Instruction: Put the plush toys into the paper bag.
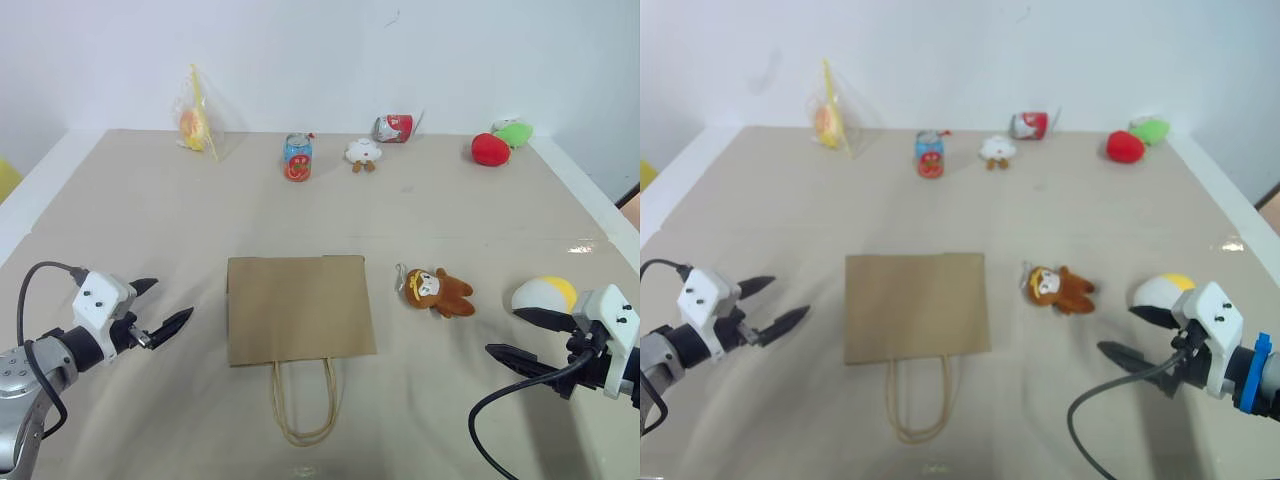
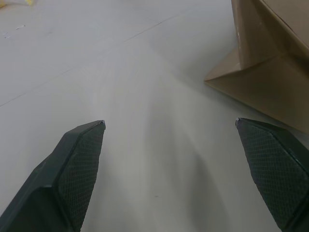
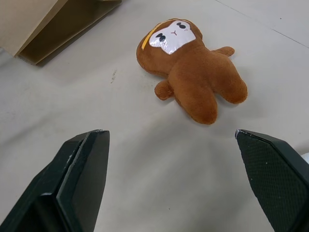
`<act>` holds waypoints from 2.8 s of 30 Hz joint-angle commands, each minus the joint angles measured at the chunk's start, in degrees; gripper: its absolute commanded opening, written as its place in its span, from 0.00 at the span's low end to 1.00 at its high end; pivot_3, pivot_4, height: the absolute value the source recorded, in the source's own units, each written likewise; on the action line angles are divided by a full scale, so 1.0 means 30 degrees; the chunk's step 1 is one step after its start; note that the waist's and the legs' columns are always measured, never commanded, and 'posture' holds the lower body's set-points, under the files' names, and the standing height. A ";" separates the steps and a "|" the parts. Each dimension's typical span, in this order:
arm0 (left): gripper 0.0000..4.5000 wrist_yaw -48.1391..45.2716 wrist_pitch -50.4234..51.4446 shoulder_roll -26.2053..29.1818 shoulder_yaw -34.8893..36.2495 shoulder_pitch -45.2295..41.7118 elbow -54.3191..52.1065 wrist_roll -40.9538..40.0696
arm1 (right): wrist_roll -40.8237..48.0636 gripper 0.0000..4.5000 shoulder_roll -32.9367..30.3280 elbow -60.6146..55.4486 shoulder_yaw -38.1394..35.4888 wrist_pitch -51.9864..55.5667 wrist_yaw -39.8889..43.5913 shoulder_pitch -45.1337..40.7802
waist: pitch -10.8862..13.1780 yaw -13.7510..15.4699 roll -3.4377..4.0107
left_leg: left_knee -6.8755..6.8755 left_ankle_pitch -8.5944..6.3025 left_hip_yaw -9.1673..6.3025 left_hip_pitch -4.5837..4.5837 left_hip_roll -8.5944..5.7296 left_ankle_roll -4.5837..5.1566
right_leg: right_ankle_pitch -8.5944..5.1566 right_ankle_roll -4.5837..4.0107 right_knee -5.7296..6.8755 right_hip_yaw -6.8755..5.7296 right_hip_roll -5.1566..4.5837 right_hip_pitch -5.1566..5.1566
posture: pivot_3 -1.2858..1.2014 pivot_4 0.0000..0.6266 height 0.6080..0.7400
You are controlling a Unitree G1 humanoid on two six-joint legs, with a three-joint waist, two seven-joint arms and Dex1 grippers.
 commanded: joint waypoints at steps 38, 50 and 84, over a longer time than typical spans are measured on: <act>0.99 -0.7617 -0.7205 0.2458 -0.4509 -0.3921 -0.2296 0.0242 | 0.3564 1.00 0.0738 -0.1007 1.2281 0.2179 0.3161 -1.5552 | 0.0025 0.0020 0.0019 | 0.0210 -0.0198 0.0029 -0.0145 0.0012 0.0099 | -0.0029 0.0092 0.0024 0.0039 -0.0004 -0.0037 | 0.52 0.24 1.00; 0.99 -1.0246 -1.2535 0.1493 -0.9528 -0.5251 0.0360 0.3054 | 0.4199 1.00 0.0671 -0.2938 1.0972 0.2832 0.1003 -1.3665 | 0.0019 0.0009 0.0038 | 0.0283 -0.0164 0.0038 -0.0085 0.0030 0.0135 | 0.0020 0.0119 0.0092 0.0032 0.0019 -0.0001 | 0.52 0.24 1.00; 0.99 -0.9282 -1.7761 0.0799 -1.2457 -0.7731 0.4251 0.6109 | 0.5535 1.00 0.0305 -0.3995 1.0035 0.3624 -0.1019 -1.2776 | 0.0018 -0.0005 0.0041 | 0.0287 -0.0163 0.0048 -0.0090 0.0029 0.0136 | 0.0031 0.0140 0.0097 0.0047 0.0018 0.0000 | 0.52 0.24 1.00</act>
